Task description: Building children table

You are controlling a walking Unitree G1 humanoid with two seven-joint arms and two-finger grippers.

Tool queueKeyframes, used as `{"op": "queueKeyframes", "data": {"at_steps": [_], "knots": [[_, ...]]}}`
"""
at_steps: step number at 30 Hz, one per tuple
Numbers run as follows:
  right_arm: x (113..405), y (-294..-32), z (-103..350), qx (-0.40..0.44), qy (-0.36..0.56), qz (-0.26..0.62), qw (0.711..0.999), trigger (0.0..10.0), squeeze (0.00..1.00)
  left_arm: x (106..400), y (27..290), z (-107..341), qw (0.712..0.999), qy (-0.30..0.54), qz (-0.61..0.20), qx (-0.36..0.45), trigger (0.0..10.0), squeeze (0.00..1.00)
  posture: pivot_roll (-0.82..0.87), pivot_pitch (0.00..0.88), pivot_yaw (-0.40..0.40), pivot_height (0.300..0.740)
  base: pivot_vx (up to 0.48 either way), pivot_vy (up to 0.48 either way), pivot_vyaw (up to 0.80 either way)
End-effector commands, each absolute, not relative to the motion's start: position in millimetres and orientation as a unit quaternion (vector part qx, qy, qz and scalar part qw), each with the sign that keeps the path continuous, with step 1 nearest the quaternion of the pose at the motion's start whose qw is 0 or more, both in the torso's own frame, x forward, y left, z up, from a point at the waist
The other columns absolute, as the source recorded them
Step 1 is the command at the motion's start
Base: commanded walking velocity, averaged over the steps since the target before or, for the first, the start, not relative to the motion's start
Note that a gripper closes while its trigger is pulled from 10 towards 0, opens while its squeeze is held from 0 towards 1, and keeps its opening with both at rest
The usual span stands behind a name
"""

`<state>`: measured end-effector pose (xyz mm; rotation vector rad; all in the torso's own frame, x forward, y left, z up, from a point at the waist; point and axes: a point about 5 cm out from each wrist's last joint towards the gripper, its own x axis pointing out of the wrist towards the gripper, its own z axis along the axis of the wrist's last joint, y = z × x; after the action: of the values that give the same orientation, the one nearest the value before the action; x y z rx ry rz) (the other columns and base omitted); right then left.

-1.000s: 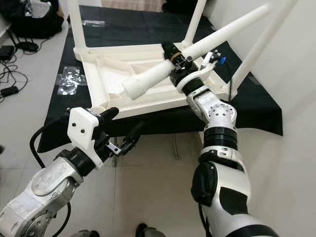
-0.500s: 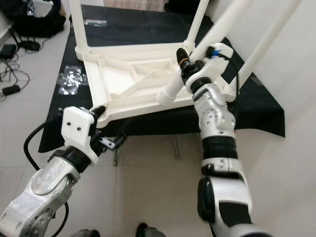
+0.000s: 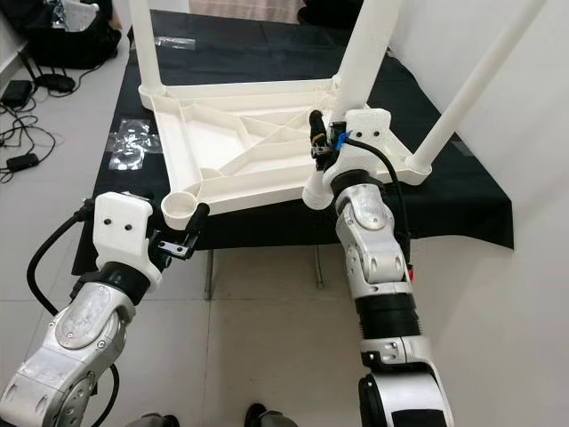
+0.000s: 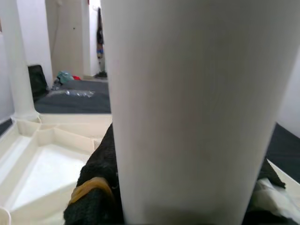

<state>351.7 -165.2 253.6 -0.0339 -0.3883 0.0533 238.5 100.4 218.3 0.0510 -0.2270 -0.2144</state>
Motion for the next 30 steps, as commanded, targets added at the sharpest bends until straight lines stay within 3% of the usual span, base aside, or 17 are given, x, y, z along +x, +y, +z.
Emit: {"op": "queueKeyframes", "data": {"at_steps": [1, 15, 30], "knots": [[344, -166, 255, -0.025, -0.203, 0.015, 0.979, 10.0, 0.0, 235, 95, 214, 0.988, -0.109, -0.106, 0.024, 10.0, 0.0, 0.09, 0.134, -0.17, 0.74, 0.0, 0.0, 0.0], [336, -165, 260, -0.048, -0.215, 0.003, 0.975, 10.0, 0.0, 241, 107, 214, 0.992, -0.108, -0.065, 0.022, 10.0, 0.0, 0.07, 0.13, -0.175, 0.74, 0.0, 0.0, 0.0], [335, -157, 259, -0.021, -0.206, 0.018, 0.978, 10.0, 0.0, 246, 113, 218, 0.993, -0.111, -0.044, 0.028, 10.0, 0.0, 0.07, 0.14, -0.17, 0.74, 0.0, 0.0, 0.0]]}}
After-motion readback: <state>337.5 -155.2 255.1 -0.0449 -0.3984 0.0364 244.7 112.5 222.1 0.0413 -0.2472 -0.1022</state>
